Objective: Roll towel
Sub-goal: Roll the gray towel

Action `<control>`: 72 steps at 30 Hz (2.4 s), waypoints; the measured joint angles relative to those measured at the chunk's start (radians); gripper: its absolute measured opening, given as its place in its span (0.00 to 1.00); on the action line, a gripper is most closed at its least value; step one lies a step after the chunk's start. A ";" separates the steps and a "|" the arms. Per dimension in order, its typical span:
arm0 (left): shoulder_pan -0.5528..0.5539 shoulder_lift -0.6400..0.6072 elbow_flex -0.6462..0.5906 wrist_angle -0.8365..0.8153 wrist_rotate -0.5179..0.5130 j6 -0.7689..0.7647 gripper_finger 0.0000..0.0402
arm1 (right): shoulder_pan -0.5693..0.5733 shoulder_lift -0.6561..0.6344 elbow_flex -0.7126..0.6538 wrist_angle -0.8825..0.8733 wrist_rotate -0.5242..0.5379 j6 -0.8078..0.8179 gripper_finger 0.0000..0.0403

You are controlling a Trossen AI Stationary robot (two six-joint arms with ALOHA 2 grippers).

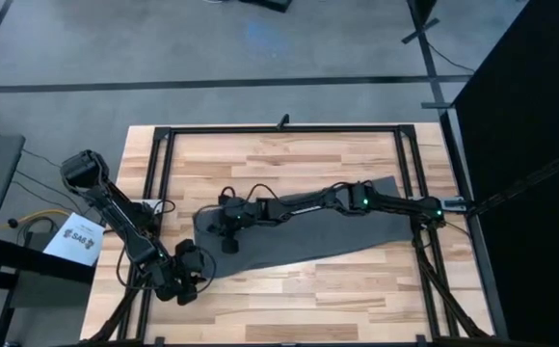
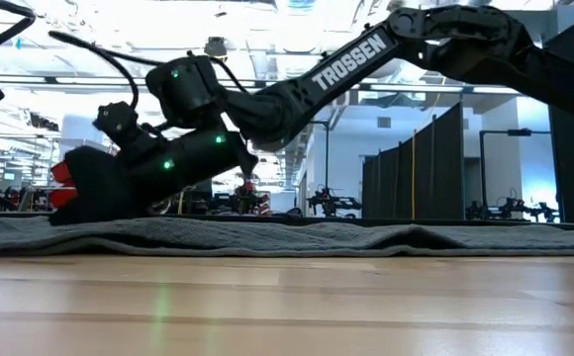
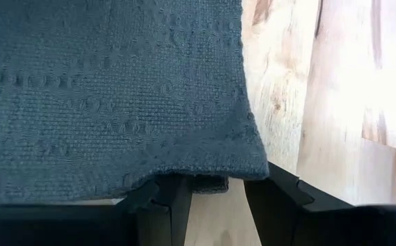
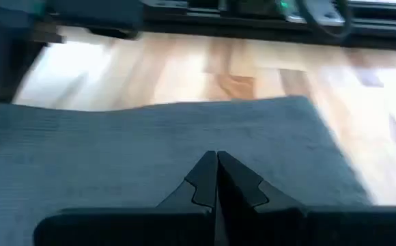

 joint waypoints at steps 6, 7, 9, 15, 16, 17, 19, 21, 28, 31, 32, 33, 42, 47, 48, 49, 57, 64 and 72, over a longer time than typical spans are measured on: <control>-0.014 0.000 0.000 0.005 0.000 -0.017 0.28 | -0.024 -0.004 0.002 -0.071 0.000 -0.001 0.00; -0.017 0.000 0.000 0.004 0.000 -0.017 0.28 | -0.025 -0.004 0.002 -0.063 0.000 -0.001 0.00; -0.020 0.000 0.000 0.004 0.000 -0.025 0.28 | -0.027 -0.001 0.000 -0.033 0.001 -0.001 0.00; -0.024 0.000 0.000 0.005 0.000 -0.031 0.28 | -0.032 0.001 0.000 -0.018 0.048 0.003 0.00; -0.025 0.000 0.000 0.005 0.000 -0.031 0.28 | -0.032 0.001 0.000 -0.018 0.061 0.003 0.00; -0.026 0.000 0.000 0.004 0.000 -0.031 0.28 | -0.034 0.001 0.000 -0.017 0.066 0.003 0.00; -0.026 0.000 0.000 0.004 0.000 -0.032 0.28 | -0.037 0.001 0.000 -0.016 0.066 0.004 0.00; -0.026 0.000 0.000 0.004 0.000 -0.039 0.28 | -0.040 0.001 0.000 -0.017 0.068 0.004 0.00; -0.027 0.000 0.000 0.004 0.000 -0.041 0.28 | -0.049 0.001 0.000 -0.025 0.068 0.010 0.00; -0.027 0.000 0.000 0.004 0.001 -0.041 0.28 | -0.052 0.001 0.000 -0.025 0.068 0.014 0.00; -0.027 0.000 0.000 0.004 0.001 -0.041 0.28 | -0.053 0.001 0.000 -0.025 0.068 0.015 0.00; -0.027 0.000 0.000 0.004 0.001 -0.041 0.28 | -0.053 0.001 0.000 -0.025 0.068 0.015 0.00; -0.027 0.000 0.000 -0.001 0.001 -0.041 0.28 | -0.059 0.001 0.000 -0.023 0.113 0.026 0.00; -0.027 0.000 0.000 -0.016 0.004 -0.041 0.28 | -0.052 0.001 -0.002 0.021 0.076 0.023 0.00; -0.027 0.000 0.000 -0.021 0.008 -0.041 0.28 | -0.051 0.000 -0.002 0.033 0.074 0.022 0.00; -0.027 0.000 0.001 -0.024 0.011 -0.041 0.28 | -0.048 -0.002 -0.002 0.042 0.072 0.022 0.00; -0.027 -0.017 0.002 -0.049 0.022 -0.027 0.28 | 0.009 -0.072 -0.001 0.062 0.062 -0.059 0.00; -0.028 -0.126 0.035 -0.132 0.027 -0.034 0.28 | 0.054 -0.082 -0.001 0.135 0.024 -0.071 0.00; -0.056 -0.258 0.165 -0.319 0.060 0.009 0.28 | 0.076 -0.125 0.000 0.018 0.033 -0.129 0.00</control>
